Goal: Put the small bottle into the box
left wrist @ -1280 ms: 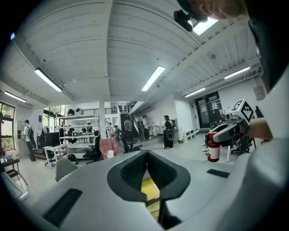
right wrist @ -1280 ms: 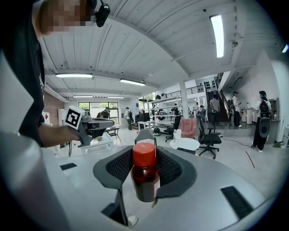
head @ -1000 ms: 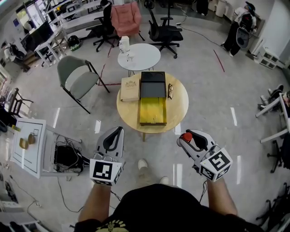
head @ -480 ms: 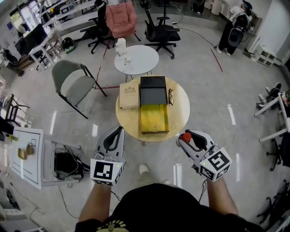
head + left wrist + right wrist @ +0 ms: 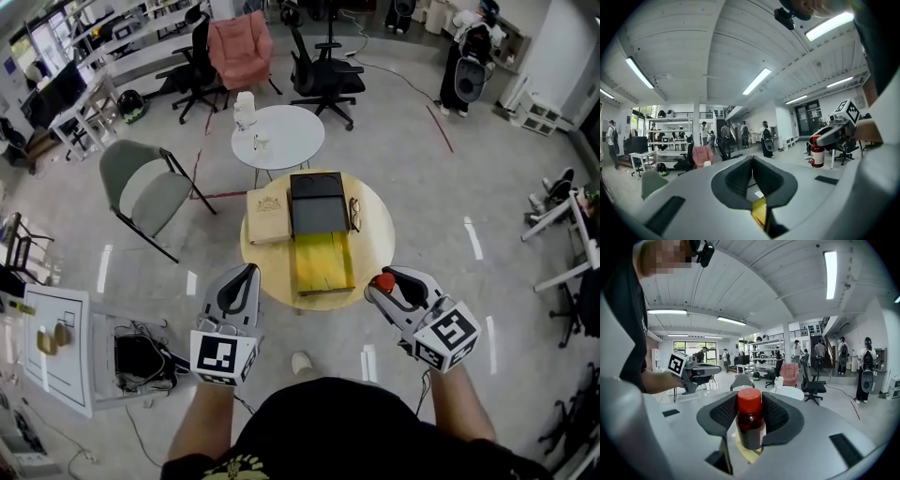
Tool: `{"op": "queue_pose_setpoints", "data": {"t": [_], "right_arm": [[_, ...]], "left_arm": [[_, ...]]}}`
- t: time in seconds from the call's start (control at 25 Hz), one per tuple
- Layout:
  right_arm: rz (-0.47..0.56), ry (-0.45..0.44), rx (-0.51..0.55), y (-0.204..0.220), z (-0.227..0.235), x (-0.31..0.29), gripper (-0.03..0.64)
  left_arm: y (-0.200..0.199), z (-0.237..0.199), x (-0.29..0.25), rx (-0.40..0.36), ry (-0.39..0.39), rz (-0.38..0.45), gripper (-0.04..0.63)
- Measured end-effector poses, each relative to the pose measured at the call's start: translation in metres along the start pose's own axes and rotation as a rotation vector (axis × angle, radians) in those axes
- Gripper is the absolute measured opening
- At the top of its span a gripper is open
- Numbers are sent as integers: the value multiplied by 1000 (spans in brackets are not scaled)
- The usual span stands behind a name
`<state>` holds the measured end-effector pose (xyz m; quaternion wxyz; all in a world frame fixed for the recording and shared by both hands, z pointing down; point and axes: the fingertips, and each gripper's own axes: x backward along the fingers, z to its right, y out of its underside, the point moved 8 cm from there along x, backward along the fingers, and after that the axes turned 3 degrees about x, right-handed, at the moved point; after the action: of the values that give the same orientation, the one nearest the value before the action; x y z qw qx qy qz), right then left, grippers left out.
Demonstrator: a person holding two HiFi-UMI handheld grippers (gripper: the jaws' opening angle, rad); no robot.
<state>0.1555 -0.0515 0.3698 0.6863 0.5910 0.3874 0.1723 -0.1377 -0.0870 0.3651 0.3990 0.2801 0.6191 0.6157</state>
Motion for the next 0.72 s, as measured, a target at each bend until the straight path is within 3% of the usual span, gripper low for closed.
{"op": "queue_pose_setpoints", "data": {"t": [0.44, 0.72], "right_arm": [[4, 77, 26, -32, -7, -49, 166], [-22, 96, 24, -36, -16, -67, 166]], "left_arm": [[1, -53, -21, -10, 97, 31, 18], [11, -65, -28, 17, 139, 31, 18]]}}
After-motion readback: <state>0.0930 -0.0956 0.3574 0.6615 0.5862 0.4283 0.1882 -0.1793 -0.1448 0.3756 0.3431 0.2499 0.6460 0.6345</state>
